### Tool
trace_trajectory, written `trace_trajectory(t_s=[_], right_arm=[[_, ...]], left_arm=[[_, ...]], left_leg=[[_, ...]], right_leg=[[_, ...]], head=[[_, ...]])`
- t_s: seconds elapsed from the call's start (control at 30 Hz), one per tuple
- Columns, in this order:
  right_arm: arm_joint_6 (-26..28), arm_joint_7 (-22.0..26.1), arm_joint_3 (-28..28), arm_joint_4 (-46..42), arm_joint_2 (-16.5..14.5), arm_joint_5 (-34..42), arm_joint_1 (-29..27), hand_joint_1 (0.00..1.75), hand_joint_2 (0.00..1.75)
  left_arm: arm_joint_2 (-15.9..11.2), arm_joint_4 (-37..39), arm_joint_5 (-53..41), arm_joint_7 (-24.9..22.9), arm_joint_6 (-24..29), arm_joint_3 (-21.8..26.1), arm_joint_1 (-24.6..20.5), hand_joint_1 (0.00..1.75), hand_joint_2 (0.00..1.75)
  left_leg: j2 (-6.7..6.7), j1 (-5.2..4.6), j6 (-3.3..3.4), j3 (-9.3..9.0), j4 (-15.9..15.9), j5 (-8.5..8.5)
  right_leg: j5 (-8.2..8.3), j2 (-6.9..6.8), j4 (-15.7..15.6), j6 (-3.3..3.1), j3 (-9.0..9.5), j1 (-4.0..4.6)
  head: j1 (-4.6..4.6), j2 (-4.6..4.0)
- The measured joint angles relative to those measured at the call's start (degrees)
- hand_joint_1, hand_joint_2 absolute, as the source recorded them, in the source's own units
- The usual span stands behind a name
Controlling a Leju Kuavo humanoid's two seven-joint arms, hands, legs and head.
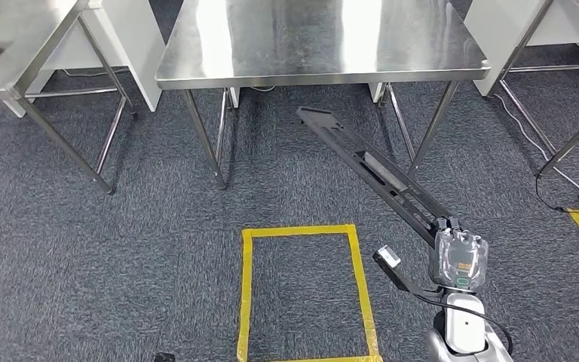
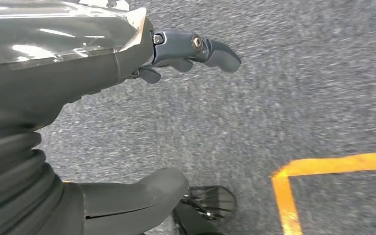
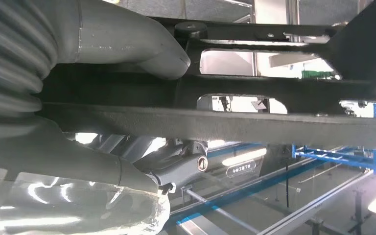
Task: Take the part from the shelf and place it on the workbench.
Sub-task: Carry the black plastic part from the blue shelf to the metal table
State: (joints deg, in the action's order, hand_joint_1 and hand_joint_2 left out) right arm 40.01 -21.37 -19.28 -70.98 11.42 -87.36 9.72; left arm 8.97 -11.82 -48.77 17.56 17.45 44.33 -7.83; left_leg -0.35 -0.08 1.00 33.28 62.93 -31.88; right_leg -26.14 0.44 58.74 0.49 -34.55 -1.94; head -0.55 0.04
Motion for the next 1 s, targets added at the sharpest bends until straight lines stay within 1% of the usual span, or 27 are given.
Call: trace_trajectory(t_s=[0.07, 0.1, 0.13, 0.17, 0.2, 0.23, 0.27, 0.3, 0.33, 0.4, 0.43, 0.47, 0.5, 0.53, 0.57, 0.6, 0.63, 0.67, 0.7, 0.73, 0.77, 0.8, 0.83, 0.87, 0.93, 0.97, 1.0], right_arm=[[-0.11, -0.7, -0.6, -0.05, 0.07, 0.0, 0.17, 1.75, 1.75], [-0.22, -1.16, -1.08, -0.04, 0.07, 0.0, 0.26, 1.75, 1.75], [-0.36, -1.62, -1.63, -0.03, 0.07, 0.0, 0.34, 1.75, 1.75], [-0.48, -1.93, -2.12, -0.02, 0.07, 0.0, 0.44, 1.75, 1.75], [-0.57, -2.11, -2.55, -0.02, 0.06, 0.0, 0.54, 1.75, 1.75], [-0.66, -2.25, -2.93, -0.01, 0.05, 0.0, 0.66, 1.75, 1.75], [-0.74, -2.41, -3.34, -0.01, 0.04, 0.0, 0.85, 1.75, 1.75], [-0.85, -2.59, -3.75, 0.02, 0.05, 0.0, 1.09, 1.75, 1.75], [-0.97, -2.81, -4.18, 0.04, 0.07, 0.0, 1.35, 1.75, 1.75], [-1.06, -3.11, -5.0, 0.07, 0.07, 0.0, 1.85, 1.75, 1.75], [-1.03, -3.13, -5.34, 0.13, 0.05, 0.0, 2.09, 1.75, 1.75], [-0.96, -2.89, -5.66, 0.24, 0.03, 0.0, 2.39, 1.75, 1.75], [-0.87, -2.45, -5.9, 0.47, 0.02, 0.0, 2.73, 1.75, 1.75], [-0.78, -1.88, -6.05, 0.79, 0.01, 0.0, 3.05, 1.75, 1.75], [-0.7, -1.13, -6.17, 1.17, -0.02, 0.0, 3.35, 1.75, 1.75], [-0.67, -0.26, -6.27, 1.63, -0.1, 0.0, 3.62, 1.75, 1.75], [-0.64, 0.82, -6.36, 2.15, -0.28, 0.0, 3.92, 1.75, 1.75], [-0.64, 2.19, -6.47, 2.77, -0.54, 0.0, 4.32, 1.75, 1.75], [-0.64, 3.69, -6.6, 3.41, -0.88, 0.0, 4.82, 1.75, 1.75], [-0.64, 5.14, -6.79, 4.03, -1.26, 0.0, 5.37, 1.75, 1.75], [-0.64, 6.44, -7.07, 4.66, -1.71, 0.0, 6.02, 1.75, 1.75], [-0.63, 7.52, -7.41, 5.23, -2.25, 0.0, 6.65, 1.75, 1.75], [-0.6, 8.4, -7.75, 5.78, -2.86, 0.0, 7.23, 1.75, 1.75], [-0.57, 9.09, -8.05, 6.29, -3.48, 0.0, 7.81, 1.75, 1.75], [-0.53, 9.93, -8.44, 7.06, -4.49, 0.0, 8.77, 1.75, 1.75], [-0.52, 10.23, -8.56, 7.37, -4.85, 0.0, 9.22, 1.75, 1.75], [-0.52, 10.64, -8.64, 7.66, -5.14, 0.0, 9.63, 1.75, 1.75]], left_arm=[[0.08, 0.0, -0.32, -0.28, 0.01, -0.01, -0.44, 0.0, 1.75], [0.11, 0.0, -0.46, -0.47, 0.01, -0.02, -0.6, 0.0, 1.75], [0.14, 0.0, -0.55, -0.67, 0.02, -0.02, -0.74, 0.0, 1.75], [0.17, 0.0, -0.6, -0.8, 0.02, -0.03, -0.9, 0.0, 1.75], [0.19, 0.0, -0.64, -0.89, 0.02, -0.03, -1.08, 0.0, 1.75], [0.16, -0.01, -0.69, -0.93, 0.02, -0.03, -1.26, 0.0, 1.75], [0.09, -0.01, -0.73, -0.95, 0.02, -0.03, -1.44, 0.0, 1.75], [0.04, -0.01, -0.8, -0.96, 0.02, -0.04, -1.6, 0.0, 1.75], [0.02, -0.01, -0.85, -0.96, 0.02, -0.04, -1.72, 0.0, 1.75], [0.1, -0.01, -0.87, -0.92, 0.02, -0.04, -1.82, 0.0, 1.75], [0.2, -0.01, -0.81, -0.88, 0.05, -0.04, -1.79, 0.0, 1.75], [0.29, -0.02, -0.76, -0.82, 0.19, -0.03, -1.77, 0.0, 1.75], [0.4, -0.02, -0.72, -0.78, 0.34, -0.03, -1.78, 0.0, 1.75], [0.51, -0.02, -0.68, -0.77, 0.52, -0.03, -1.77, 0.0, 1.75], [0.57, -0.02, -0.68, -0.79, 0.77, -0.03, -1.76, 0.0, 1.75], [0.6, -0.01, -0.63, -0.81, 1.0, -0.02, -1.65, 0.0, 1.75], [0.59, -0.01, -0.57, -0.84, 1.3, 0.01, -1.43, 0.0, 1.75], [0.54, 0.0, -0.51, -0.85, 1.57, 0.05, -1.18, 0.0, 1.75], [0.46, 0.0, -0.45, -0.85, 1.77, 0.12, -0.95, 0.0, 1.75], [0.36, 0.0, -0.42, -0.85, 1.97, 0.19, -0.8, 0.0, 1.75], [0.19, 0.0, -0.41, -0.86, 2.11, 0.3, -0.75, 0.0, 1.75], [0.03, 0.0, -0.41, -0.89, 2.26, 0.39, -0.73, 0.0, 1.75], [-0.14, 0.0, -0.41, -0.92, 2.43, 0.46, -0.7, 0.0, 1.75], [-0.3, 0.01, -0.41, -0.94, 2.52, 0.52, -0.62, 0.0, 1.75], [-0.56, 0.0, -0.4, -0.98, 2.63, 0.55, -0.44, 0.0, 1.75], [-0.67, -0.01, -0.4, -0.99, 2.68, 0.57, -0.37, 0.0, 1.75], [-0.75, -0.02, -0.4, -0.99, 2.73, 0.62, -0.31, 0.0, 1.75]], left_leg=[[0.11, 0.34, -0.56, 4.64, 7.66, -2.77], [0.15, 0.48, -0.66, 6.85, 10.64, -3.25], [0.17, 0.55, -0.61, 8.2, 11.77, -2.58], [0.16, 0.55, -0.38, 8.36, 10.46, -0.57], [0.16, 0.48, 0.06, 7.51, 7.3, 2.17], [0.15, 0.28, 0.72, 6.07, 3.28, 4.79], [0.2, 0.04, 1.39, 4.62, -0.21, 6.56], [0.22, -0.25, 1.95, 3.65, -2.55, 7.29], [0.25, -0.54, 2.37, 3.17, -3.68, 7.27], [0.23, -0.84, 2.87, 2.63, -4.73, 7.0], [0.22, -0.77, 3.07, 1.93, -5.64, 7.19], [0.24, -0.62, 3.3, 1.07, -6.66, 7.41], [0.25, -0.44, 3.42, 0.19, -7.6, 7.63], [0.25, -0.33, 3.46, -0.38, -8.07, 7.61], [0.2, -0.31, 3.5, -0.73, -8.19, 7.41], [0.12, -0.32, 3.41, -1.02, -8.17, 7.11], [0.04, -0.31, 3.28, -1.39, -8.14, 6.73], [-0.03, -0.28, 3.09, -1.85, -8.08, 6.3], [-0.07, -0.21, 2.82, -2.36, -7.89, 5.77], [-0.1, -0.16, 2.47, -2.76, -7.51, 5.1], [-0.12, -0.23, 2.05, -2.92, -6.96, 4.34], [-0.15, -0.3, 1.68, -2.93, -6.41, 3.65], [-0.16, -0.39, 1.39, -2.85, -5.99, 3.13], [-0.15, -0.41, 1.2, -2.8, -5.78, 2.79], [-0.12, -0.13, 0.89, -2.87, -5.48, 2.24], [-0.06, 0.02, 0.6, -2.48, -4.52, 1.64], [0.01, 0.18, 0.24, -1.47, -2.51, 0.64]], right_leg=[[-0.44, -0.01, 0.0, -0.55, 0.43, 0.13], [-0.66, 0.01, 0.0, -0.69, 0.67, 0.23], [-0.9, 0.06, 0.0, -0.78, 0.97, 0.32], [-1.18, 0.13, -0.01, -0.79, 1.39, 0.43], [-1.48, 0.19, -0.04, -0.73, 1.89, 0.56], [-1.77, 0.24, -0.11, -0.68, 2.34, 0.56], [-2.04, 0.26, -0.19, -0.55, 2.67, 0.71], [-2.22, 0.26, -0.28, -0.4, 2.81, 0.67], [-2.34, 0.24, -0.42, -0.18, 2.83, 0.58], [-2.39, 0.22, -1.06, 0.44, 3.06, 0.57], [-2.49, 0.14, -1.11, 0.67, 3.18, 0.7], [-2.9, 0.07, -0.28, 0.72, 2.87, 0.84], [-3.68, 0.0, 1.84, 0.6, 1.91, 1.0], [-4.77, -0.06, 5.21, 0.41, 0.13, 0.96], [-5.93, -0.05, 9.19, 0.31, -2.24, 0.9], [-6.62, -0.06, 12.53, 0.42, -4.5, 0.82], [-6.51, -0.07, 14.23, 0.77, -6.09, 0.72], [-5.41, -0.09, 13.73, 1.36, -6.61, 0.59], [-3.39, -0.14, 10.88, 2.08, -5.87, 0.44], [-1.04, -0.27, 6.69, 2.78, -4.46, 0.26], [0.7, -0.35, 3.07, 3.08, -2.9, 0.24], [1.73, -0.39, 0.57, 2.92, -1.79, 0.22], [1.92, -0.4, -0.48, 2.46, -1.26, 0.3], [1.59, -0.31, -0.34, 1.81, -1.14, 0.49], [1.17, -0.18, -0.28, 0.86, -1.02, 0.35], [0.92, -0.16, -0.28, 0.41, -0.8, 0.27], [0.69, -0.15, -0.31, 0.0, -0.53, 0.17]], head=[[-0.13, 0.0], [-0.14, 0.0], [-0.14, 0.0], [-0.16, 0.0], [-0.17, 0.0], [-0.14, 0.0], [-0.04, 0.0], [0.02, 0.0], [0.04, 0.0], [-0.11, 0.0], [-0.11, -0.01], [-0.08, -0.01], [0.02, -0.01], [0.14, -0.01], [0.19, 0.0], [0.28, 0.0], [0.33, 0.0], [0.37, 0.0], [0.42, 0.0], [0.47, 0.0], [0.57, 0.0], [0.61, 0.0], [0.56, 0.0], [0.5, 0.0], [0.3, 0.0], [0.22, 0.0], [0.16, 0.0]])
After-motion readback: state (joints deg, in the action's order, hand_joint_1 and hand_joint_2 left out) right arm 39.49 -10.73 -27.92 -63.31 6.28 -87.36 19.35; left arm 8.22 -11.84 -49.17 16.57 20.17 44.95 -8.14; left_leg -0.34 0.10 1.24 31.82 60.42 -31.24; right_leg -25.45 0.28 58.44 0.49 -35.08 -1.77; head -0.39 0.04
